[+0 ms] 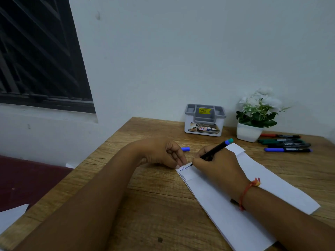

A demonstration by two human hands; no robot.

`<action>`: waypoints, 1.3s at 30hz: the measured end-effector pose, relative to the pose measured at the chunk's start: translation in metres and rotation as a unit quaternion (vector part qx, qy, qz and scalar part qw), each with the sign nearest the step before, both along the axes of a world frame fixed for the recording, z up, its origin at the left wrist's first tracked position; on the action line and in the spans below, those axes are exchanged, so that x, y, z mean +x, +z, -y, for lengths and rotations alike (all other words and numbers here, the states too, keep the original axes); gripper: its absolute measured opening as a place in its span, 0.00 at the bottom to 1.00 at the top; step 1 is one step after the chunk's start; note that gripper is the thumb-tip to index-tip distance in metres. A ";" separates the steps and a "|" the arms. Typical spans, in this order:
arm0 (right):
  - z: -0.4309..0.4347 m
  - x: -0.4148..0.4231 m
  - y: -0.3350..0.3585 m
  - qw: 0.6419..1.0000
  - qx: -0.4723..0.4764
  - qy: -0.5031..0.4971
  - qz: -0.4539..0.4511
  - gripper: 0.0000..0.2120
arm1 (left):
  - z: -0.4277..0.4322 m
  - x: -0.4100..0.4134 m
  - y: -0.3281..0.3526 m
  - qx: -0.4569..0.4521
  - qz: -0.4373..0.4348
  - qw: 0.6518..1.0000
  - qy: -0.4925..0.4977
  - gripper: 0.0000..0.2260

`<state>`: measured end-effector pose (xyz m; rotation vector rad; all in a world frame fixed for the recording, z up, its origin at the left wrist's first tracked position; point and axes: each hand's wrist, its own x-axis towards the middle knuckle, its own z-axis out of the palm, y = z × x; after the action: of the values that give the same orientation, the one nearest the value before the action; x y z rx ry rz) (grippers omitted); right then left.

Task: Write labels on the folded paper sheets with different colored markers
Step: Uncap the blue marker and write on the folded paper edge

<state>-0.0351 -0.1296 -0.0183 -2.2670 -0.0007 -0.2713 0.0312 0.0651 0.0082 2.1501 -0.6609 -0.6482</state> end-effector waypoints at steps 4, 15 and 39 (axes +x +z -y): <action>0.000 -0.001 0.001 1.000 0.009 -0.001 -0.009 0.05 | 0.000 0.000 -0.001 0.000 0.003 1.000 0.005 0.13; 0.005 0.000 0.001 0.999 0.034 -0.020 -0.010 0.05 | 0.001 -0.002 0.002 0.001 0.008 1.000 0.008 0.12; 0.014 0.003 0.002 0.980 0.193 -0.035 -0.012 0.05 | 0.014 0.009 -0.018 0.015 0.271 0.946 0.177 0.09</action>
<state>-0.0322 -0.1438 -0.0159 -1.8852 0.1334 -0.2560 0.0404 0.0507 -0.0095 2.4078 -0.5196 0.1394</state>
